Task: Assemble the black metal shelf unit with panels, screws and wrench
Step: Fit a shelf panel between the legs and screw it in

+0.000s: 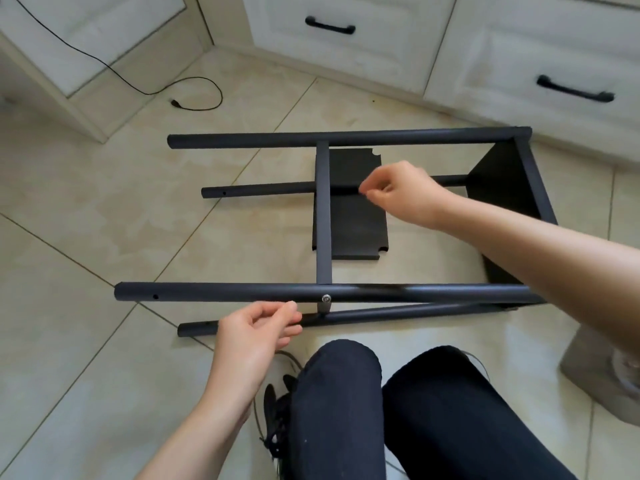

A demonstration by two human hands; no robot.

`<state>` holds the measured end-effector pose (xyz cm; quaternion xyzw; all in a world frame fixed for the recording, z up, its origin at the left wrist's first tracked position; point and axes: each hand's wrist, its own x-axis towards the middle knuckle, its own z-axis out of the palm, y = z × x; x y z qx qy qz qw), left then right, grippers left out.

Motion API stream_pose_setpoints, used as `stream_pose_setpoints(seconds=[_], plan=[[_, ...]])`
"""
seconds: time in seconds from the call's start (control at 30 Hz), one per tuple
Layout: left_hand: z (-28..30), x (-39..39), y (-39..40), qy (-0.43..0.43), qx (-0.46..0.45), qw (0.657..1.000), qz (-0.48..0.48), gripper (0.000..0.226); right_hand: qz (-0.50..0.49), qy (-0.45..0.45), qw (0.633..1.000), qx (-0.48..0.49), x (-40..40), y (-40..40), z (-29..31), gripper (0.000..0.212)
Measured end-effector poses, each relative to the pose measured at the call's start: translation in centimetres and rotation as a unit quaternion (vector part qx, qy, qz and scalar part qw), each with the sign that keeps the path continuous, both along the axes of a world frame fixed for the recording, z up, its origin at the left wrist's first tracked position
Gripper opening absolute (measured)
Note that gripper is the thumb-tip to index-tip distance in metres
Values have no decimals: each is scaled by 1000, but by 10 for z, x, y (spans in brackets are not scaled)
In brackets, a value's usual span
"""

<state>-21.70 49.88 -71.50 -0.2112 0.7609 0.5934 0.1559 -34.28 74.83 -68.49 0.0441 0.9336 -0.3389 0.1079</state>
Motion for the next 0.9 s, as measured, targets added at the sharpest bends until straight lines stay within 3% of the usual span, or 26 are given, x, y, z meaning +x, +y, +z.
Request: stream_pose_setpoints(seconds=[0.2,0.4,0.57,0.73,0.9], plan=[[-12,-8,5,-58,75,992,85,24,16,127,986,105,-53,-1,-7,29],[-15,-14,7,-149,234,953,122,33,73,92,960,253,-81,2,-25,48],[-21,-26,13,-118,274,932,205,26,88,86,948,294,-100,5,-35,45],[-21,-23,15,-90,269,939,196,41,73,81,933,344,-107,6,-32,36],[2,-31,15,-2,235,959,160,43,65,89,944,310,-106,24,-20,29]])
